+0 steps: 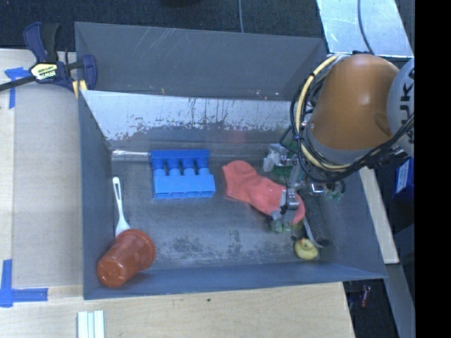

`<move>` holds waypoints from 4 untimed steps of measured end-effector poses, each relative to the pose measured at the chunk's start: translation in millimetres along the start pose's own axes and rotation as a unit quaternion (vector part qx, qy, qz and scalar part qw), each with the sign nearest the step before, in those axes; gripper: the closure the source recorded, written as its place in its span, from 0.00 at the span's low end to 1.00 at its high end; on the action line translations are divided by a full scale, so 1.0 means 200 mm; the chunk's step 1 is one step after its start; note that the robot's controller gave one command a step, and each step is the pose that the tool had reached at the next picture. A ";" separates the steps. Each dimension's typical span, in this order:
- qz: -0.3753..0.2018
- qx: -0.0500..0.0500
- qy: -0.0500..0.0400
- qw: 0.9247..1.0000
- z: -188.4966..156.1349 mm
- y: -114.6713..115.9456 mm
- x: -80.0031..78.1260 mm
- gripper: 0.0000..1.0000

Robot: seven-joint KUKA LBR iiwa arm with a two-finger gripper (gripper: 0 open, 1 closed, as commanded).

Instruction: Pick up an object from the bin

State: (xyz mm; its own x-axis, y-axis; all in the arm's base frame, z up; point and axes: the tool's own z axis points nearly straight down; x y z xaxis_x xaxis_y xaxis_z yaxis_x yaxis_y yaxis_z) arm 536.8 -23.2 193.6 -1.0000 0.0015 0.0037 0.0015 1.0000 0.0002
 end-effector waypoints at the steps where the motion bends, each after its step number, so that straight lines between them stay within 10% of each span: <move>1: 0.000 0.000 -0.004 1.000 -0.02 0.00 -0.01 0.00; 4: 0.160 -0.001 -0.007 0.987 0.52 -0.20 -0.09 0.00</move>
Offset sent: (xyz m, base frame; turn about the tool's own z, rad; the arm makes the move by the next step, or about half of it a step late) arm 0.0258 -0.0078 -0.0570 0.1256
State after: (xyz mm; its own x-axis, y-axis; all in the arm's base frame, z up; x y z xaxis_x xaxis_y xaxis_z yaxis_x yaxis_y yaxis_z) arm 554.1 -63.0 88.6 -0.9486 0.3164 -0.0105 0.3164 0.9486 0.0035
